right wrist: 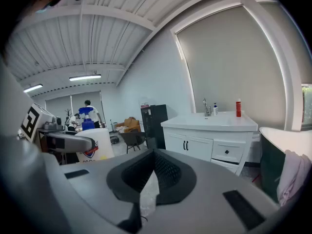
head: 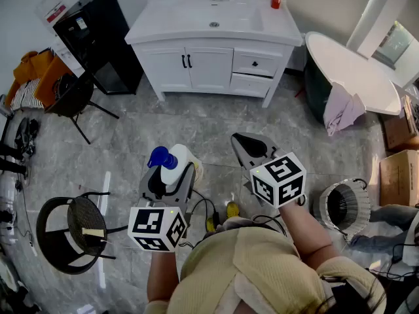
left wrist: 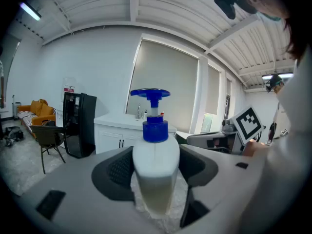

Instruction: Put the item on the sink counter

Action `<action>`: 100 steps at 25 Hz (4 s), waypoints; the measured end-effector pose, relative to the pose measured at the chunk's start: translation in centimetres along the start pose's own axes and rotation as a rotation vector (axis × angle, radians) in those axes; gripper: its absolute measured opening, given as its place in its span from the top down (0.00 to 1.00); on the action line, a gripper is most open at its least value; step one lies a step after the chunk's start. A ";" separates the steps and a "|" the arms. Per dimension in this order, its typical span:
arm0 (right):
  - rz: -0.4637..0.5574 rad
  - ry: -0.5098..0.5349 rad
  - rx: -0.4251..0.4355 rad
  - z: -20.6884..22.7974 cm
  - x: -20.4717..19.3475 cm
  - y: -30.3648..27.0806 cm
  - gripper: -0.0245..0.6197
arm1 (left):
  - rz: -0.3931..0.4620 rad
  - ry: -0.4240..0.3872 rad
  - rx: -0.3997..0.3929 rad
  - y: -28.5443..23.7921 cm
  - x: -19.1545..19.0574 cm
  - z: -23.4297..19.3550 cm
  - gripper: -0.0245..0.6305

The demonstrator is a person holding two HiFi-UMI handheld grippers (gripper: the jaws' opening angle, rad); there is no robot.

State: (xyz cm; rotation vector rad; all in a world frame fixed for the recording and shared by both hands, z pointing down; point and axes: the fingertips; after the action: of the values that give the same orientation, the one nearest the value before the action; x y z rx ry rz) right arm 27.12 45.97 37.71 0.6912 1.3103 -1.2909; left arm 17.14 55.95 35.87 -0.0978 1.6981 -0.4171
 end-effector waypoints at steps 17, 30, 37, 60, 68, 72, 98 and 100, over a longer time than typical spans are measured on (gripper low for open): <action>0.015 -0.027 0.040 4.6 0.2 -0.7 0.92 | -0.020 0.005 0.036 -4.4 -0.2 1.7 0.51; 0.005 -0.021 0.017 7.2 0.0 0.9 0.92 | -0.022 0.019 0.000 -6.2 0.6 3.9 0.51; 0.025 -0.058 0.025 8.0 -0.1 0.6 0.92 | -0.028 0.029 -0.027 -6.9 1.0 4.3 0.51; -0.010 -0.061 0.037 11.2 2.1 -8.2 0.92 | 0.001 0.014 0.035 -14.5 4.5 -2.8 0.51; -0.019 -0.046 0.019 13.0 4.6 -13.2 0.92 | -0.010 0.011 0.015 -19.1 6.6 -6.7 0.51; -0.017 -0.053 0.004 14.1 5.8 -15.4 0.92 | -0.020 -0.009 0.000 -21.1 7.5 -8.1 0.51; -0.023 -0.053 -0.031 17.3 9.8 -27.8 0.92 | -0.028 -0.054 -0.055 -29.4 11.3 -17.0 0.51; -0.020 -0.053 -0.041 17.7 10.0 -28.3 0.92 | -0.033 -0.065 -0.058 -30.0 11.2 -17.5 0.51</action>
State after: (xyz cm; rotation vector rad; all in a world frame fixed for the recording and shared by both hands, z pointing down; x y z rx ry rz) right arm 3.84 20.13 40.13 0.6124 1.2997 -1.2873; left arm -6.88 28.51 37.13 -0.1803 1.6464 -0.3847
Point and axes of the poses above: the fingertips, and each gripper's own axes: y backward along the fingers, z to its right, x out of its top, and after that the axes turned 13 degrees about x, right-handed
